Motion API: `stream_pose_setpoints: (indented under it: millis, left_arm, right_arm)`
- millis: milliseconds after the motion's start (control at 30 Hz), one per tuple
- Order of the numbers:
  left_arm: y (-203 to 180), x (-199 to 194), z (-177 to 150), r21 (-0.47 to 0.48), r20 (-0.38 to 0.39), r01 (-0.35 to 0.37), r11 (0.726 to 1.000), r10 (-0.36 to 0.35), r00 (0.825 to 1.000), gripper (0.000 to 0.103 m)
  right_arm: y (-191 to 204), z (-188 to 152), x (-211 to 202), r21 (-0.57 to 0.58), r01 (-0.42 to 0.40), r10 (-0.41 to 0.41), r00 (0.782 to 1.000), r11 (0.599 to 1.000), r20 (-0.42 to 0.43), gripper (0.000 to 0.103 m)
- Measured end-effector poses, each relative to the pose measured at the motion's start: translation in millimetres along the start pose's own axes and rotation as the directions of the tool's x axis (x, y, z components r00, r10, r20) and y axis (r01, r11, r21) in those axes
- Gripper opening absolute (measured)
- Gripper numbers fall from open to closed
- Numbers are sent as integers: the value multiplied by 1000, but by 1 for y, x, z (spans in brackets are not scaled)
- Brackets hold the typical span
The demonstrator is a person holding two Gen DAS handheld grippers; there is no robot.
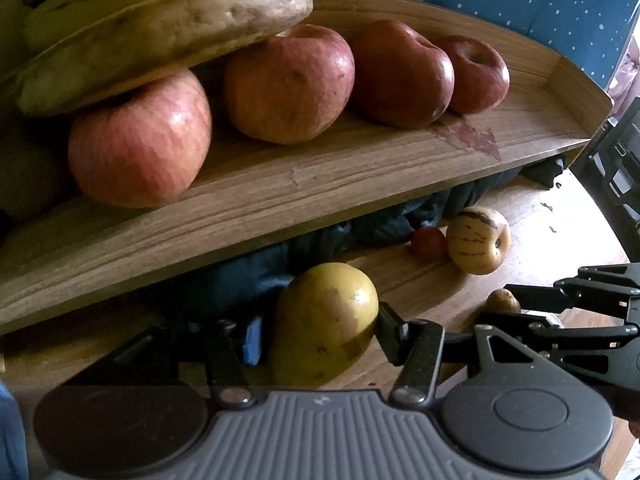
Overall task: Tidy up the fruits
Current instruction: 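Close the left tool on the yellow pear while the right tool grasps the small brown fruit, then carry the yellow pear and small brown fruit over the tray, lowering both tools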
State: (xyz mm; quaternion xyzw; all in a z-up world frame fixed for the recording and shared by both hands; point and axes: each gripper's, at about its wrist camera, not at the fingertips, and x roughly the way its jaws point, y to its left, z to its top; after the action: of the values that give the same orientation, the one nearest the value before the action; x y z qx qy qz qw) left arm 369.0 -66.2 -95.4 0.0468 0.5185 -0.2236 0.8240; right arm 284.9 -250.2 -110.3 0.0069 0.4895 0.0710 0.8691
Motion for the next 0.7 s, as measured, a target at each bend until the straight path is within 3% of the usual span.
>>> stream_pose_setpoints:
  millis: [367, 700]
  left_arm:
    - [-9, -6, -10, -35, -21, 34, 999, -35, 999, 59]
    - [-18, -21, -12, -49, 8, 41, 998, -41, 999, 59]
  right_arm:
    - [2, -1, -8, -24, -26, 26, 999, 999, 18, 29]
    - [1, -4, -25, -34, -38, 39, 998, 999, 47, 29]
